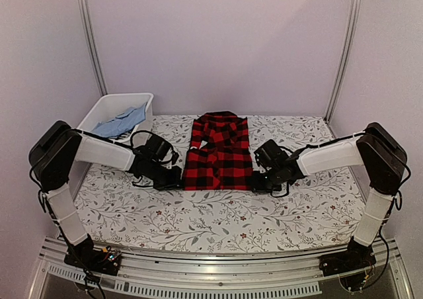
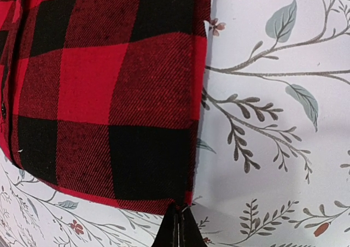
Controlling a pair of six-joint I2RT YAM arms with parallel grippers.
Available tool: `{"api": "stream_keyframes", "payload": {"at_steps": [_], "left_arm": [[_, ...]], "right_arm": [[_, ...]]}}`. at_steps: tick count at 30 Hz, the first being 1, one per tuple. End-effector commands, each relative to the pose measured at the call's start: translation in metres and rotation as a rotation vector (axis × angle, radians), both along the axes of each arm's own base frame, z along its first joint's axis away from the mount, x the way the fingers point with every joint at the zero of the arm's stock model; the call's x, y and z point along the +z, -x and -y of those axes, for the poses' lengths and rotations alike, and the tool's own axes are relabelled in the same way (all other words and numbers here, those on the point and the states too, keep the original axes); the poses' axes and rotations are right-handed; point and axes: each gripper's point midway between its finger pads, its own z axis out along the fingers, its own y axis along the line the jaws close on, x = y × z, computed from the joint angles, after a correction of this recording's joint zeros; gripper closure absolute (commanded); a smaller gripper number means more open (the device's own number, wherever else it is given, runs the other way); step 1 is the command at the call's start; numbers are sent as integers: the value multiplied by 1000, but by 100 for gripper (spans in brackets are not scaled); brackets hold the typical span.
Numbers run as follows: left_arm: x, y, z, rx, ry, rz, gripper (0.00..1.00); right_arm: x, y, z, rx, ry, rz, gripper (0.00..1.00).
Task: Fold and stack the long sleeve shirts
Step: Pick up the 2/3-rectangle-folded shirt from the center of the board, then fold the 2/3-rectangle-folded shirt at the center of the board.
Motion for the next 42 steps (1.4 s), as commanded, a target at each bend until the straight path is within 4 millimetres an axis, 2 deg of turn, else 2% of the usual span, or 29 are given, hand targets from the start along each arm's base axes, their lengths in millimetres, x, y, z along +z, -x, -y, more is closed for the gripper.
{"api": "stream_keyframes", "payload": {"at_steps": [1, 8, 18, 20, 23, 26, 27, 30, 33, 36, 38, 39, 40, 41, 42], "left_arm": [[17, 8, 2, -21, -10, 25, 100], [29, 45, -7, -30, -25, 25, 100], [53, 118, -18, -37, -61, 32, 100], [63, 134, -19, -53, -75, 41, 100], [84, 145, -20, -56, -72, 66, 100], [107, 147, -18, -75, -59, 85, 100], [115, 146, -18, -86, -61, 95, 100], [137, 123, -17, -99, -71, 137, 100], [157, 84, -8, -118, 4, 168, 100], [168, 21, -8, -95, 34, 217, 100], [161, -28, -9, -65, 43, 230, 100], [161, -56, -9, -47, 58, 256, 100], [150, -83, -11, -24, 55, 253, 100], [140, -107, -8, -15, 52, 255, 100], [128, -129, -5, -6, 45, 252, 100]], "right_arm": [[3, 10, -2, 30, 21, 23, 100], [17, 40, -1, 49, 16, 33, 100], [38, 119, -15, 91, 44, 24, 100], [47, 132, -19, 94, 38, 22, 100], [68, 143, -25, 87, 17, 27, 100], [93, 143, -35, 97, -19, 34, 100], [108, 138, -44, 105, -40, 52, 100], [130, 115, -55, 113, -39, 92, 100], [143, 68, -60, 83, -46, 146, 100], [154, 1, -61, 43, -85, 215, 100], [139, -48, -59, 22, -79, 231, 100], [139, -71, -57, 4, -92, 245, 100], [120, -95, -55, -13, -79, 227, 100], [117, -115, -55, -25, -94, 232, 100], [106, -136, -53, -34, -89, 234, 100]]}}
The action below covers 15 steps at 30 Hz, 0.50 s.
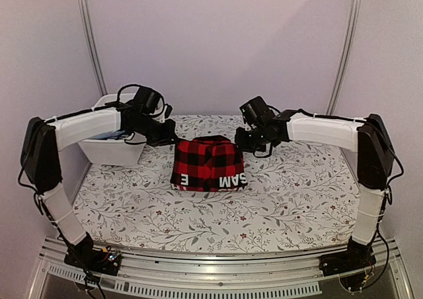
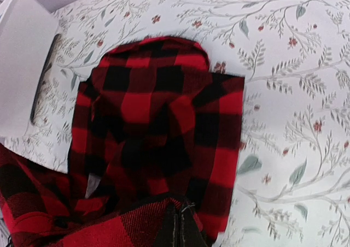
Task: Fold and stack the long sleeve shirts
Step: Fold the 2/3-rectangle-folded shirt at the center of the board.
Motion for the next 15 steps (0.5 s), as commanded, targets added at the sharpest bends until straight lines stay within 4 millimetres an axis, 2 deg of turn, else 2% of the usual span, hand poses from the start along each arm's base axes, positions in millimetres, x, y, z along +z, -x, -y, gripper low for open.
{"api": "stream_keyframes", "payload": {"at_steps": [1, 2, 3, 4, 5, 7, 9, 11, 14, 15], "left_arm": [[-42, -96, 10, -15, 5, 45, 100], [-54, -114, 14, -4, -2, 38, 100], [-74, -127, 15, 9, -24, 19, 100], [-101, -138, 17, 19, -45, -13, 100], [-105, -151, 20, 26, -37, -11, 100], [-126, -157, 24, 34, -25, -47, 100], [-132, -155, 29, 30, -4, -66, 100], [-128, -148, 34, 21, 10, -56, 100], [-120, -125, 41, 3, 37, -52, 100], [-120, -112, 45, -6, 46, -60, 100]], "right_arm": [[-32, -91, 6, -4, 3, 44, 100], [-54, -108, 8, -13, 21, 27, 100], [-66, -123, 11, -19, 28, 22, 100], [-68, -140, 14, -30, 12, 24, 100], [-89, -148, 17, -35, 14, -6, 100], [-110, -153, 19, -30, -7, -53, 100], [-126, -149, 22, -32, 10, -86, 100], [-141, -136, 28, -34, 27, -124, 100], [-144, -110, 38, -45, 33, -155, 100], [-136, -99, 42, -51, 35, -151, 100]]}}
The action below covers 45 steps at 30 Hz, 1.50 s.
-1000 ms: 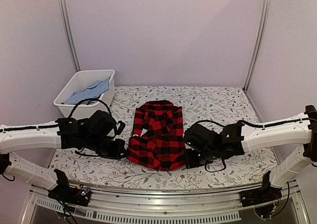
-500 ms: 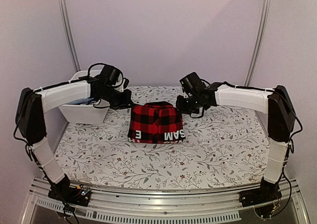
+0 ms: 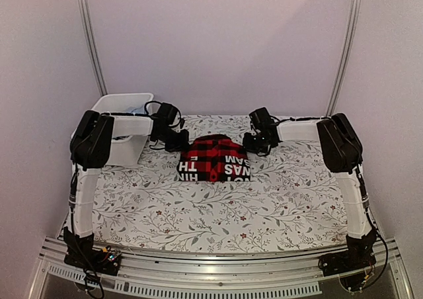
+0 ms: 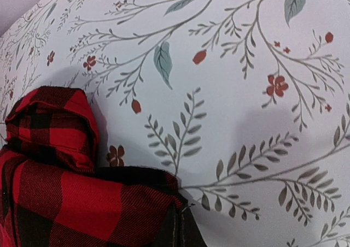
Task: Fold and stack the long sleeve shirts
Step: Fold the 2/3-rectangle-folded shirt at the center of the board.
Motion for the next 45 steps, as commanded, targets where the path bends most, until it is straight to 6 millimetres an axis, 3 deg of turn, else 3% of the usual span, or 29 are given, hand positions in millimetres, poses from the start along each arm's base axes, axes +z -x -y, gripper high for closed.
{"api": "stream_keyframes", "payload": {"at_steps": [1, 3, 4, 6, 7, 8, 10, 13, 17, 22, 27, 32, 35, 36, 40, 41, 43, 45], "left_arm": [[27, 45, 25, -57, 75, 12, 100], [34, 73, 32, -76, 105, 12, 100], [40, 88, 35, -89, 115, 16, 100], [52, 119, 41, -118, 110, 27, 100], [58, 133, 40, -120, 103, 35, 100], [63, 146, 39, -122, 100, 44, 100], [65, 163, 29, -98, 98, 44, 100], [72, 171, 16, -68, 88, 60, 100], [69, 168, 1, -34, 55, 77, 100], [59, 145, -9, -12, 43, 74, 100], [49, 111, -11, -15, 55, 58, 100], [35, 90, -11, -18, 45, 21, 100], [35, 83, -17, -5, 45, 12, 100], [37, 81, -19, -3, 41, 15, 97], [64, 77, -26, 9, 15, 61, 52], [71, 79, -28, 10, 11, 71, 45], [85, 90, -29, -1, 6, 88, 40], [96, 109, -25, -24, 6, 102, 39]], "right_arm": [[-7, 61, 10, 20, 33, -86, 100], [-6, 91, 20, 9, 42, -111, 100], [9, 105, 22, 8, 26, -102, 100], [19, 135, 32, -12, 61, -88, 100], [37, 146, 35, -18, 48, -62, 100], [37, 159, 41, -21, 56, -68, 100], [52, 169, 47, -44, 35, -50, 100], [72, 174, 53, -62, 8, -16, 100], [85, 169, 54, -73, 9, 20, 100], [92, 145, 46, -74, 27, 64, 100], [79, 106, 43, -79, 46, 81, 100], [63, 82, 34, -52, 54, 63, 100], [54, 75, 31, -38, 68, 42, 90], [54, 73, 30, -32, 74, 43, 85], [69, 73, 29, -19, 91, 56, 60], [76, 75, 29, -17, 99, 65, 55], [87, 83, 26, 0, 115, 76, 47], [98, 95, 14, 34, 111, 91, 45]]}}
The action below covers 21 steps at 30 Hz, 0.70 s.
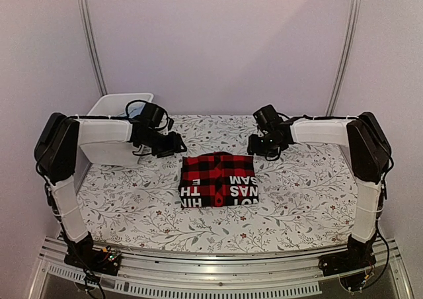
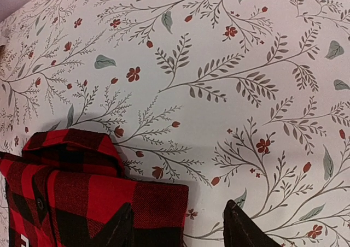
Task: Fold and stack the long sleeve shirts
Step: Fold the 2/3-rectangle-folded shirt at the center of the board, then smooth out the square-folded shirt at the center of the board.
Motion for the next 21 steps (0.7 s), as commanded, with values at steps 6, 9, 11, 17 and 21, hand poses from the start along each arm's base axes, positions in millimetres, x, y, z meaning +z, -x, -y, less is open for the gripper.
{"api": "stream_keyframes", "payload": {"at_steps": [6, 9, 11, 17, 21], "left_arm": [[38, 102, 34, -144, 52, 1, 67], [30, 126, 46, -178, 92, -34, 84], [22, 137, 51, -194, 112, -60, 90], [-13, 142, 50, -197, 83, -109, 98], [-39, 142, 46, -197, 41, -144, 100]], "right_arm": [[51, 52, -66, 177, -23, 61, 44], [45, 55, -91, 230, -55, 56, 43], [38, 53, -103, 252, -62, 44, 44], [9, 31, -126, 269, -38, 31, 51], [-15, 16, -130, 272, -18, 8, 53]]}}
